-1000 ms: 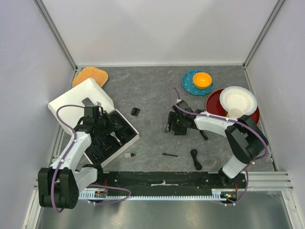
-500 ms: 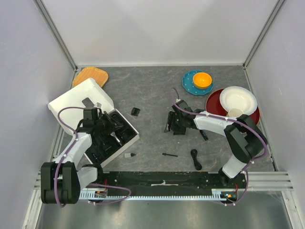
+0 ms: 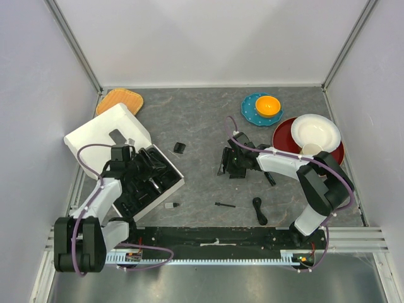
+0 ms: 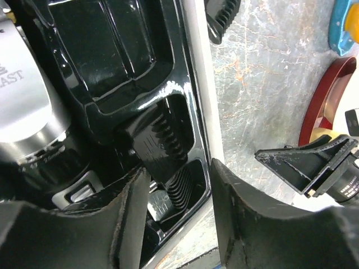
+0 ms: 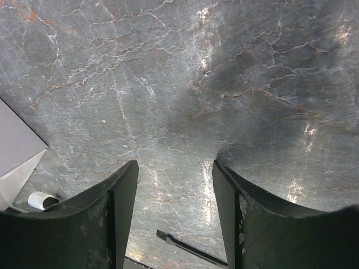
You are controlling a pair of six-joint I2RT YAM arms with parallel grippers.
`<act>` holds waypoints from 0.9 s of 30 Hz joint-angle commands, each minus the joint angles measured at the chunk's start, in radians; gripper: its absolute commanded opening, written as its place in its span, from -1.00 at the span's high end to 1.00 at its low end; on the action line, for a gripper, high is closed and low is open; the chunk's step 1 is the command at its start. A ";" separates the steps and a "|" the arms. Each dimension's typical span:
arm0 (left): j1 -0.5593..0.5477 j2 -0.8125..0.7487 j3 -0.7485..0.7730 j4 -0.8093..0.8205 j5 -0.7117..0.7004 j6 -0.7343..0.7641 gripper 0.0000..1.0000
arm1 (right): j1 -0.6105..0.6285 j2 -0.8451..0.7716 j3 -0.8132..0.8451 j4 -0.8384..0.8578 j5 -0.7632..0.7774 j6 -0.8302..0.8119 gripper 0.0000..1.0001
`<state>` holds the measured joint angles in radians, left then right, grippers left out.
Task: Sort the hair-cutting tools
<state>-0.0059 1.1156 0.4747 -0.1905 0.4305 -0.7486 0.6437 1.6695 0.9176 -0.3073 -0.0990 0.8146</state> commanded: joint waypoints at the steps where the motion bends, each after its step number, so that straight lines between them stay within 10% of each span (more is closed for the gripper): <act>1: 0.001 -0.109 0.010 -0.087 -0.055 0.018 -0.11 | 0.005 0.065 -0.010 -0.027 -0.004 -0.018 -0.27; 8: 0.001 -0.155 0.054 -0.167 -0.093 0.046 -0.16 | 0.005 0.065 -0.008 -0.023 -0.005 -0.020 -0.27; 27: 0.001 -0.080 0.079 -0.098 -0.070 0.045 0.52 | 0.005 0.065 -0.025 -0.021 0.007 -0.026 -0.25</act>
<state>-0.0059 0.9993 0.5179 -0.3408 0.3420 -0.7254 0.6441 1.6844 0.9279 -0.2932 -0.1234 0.8135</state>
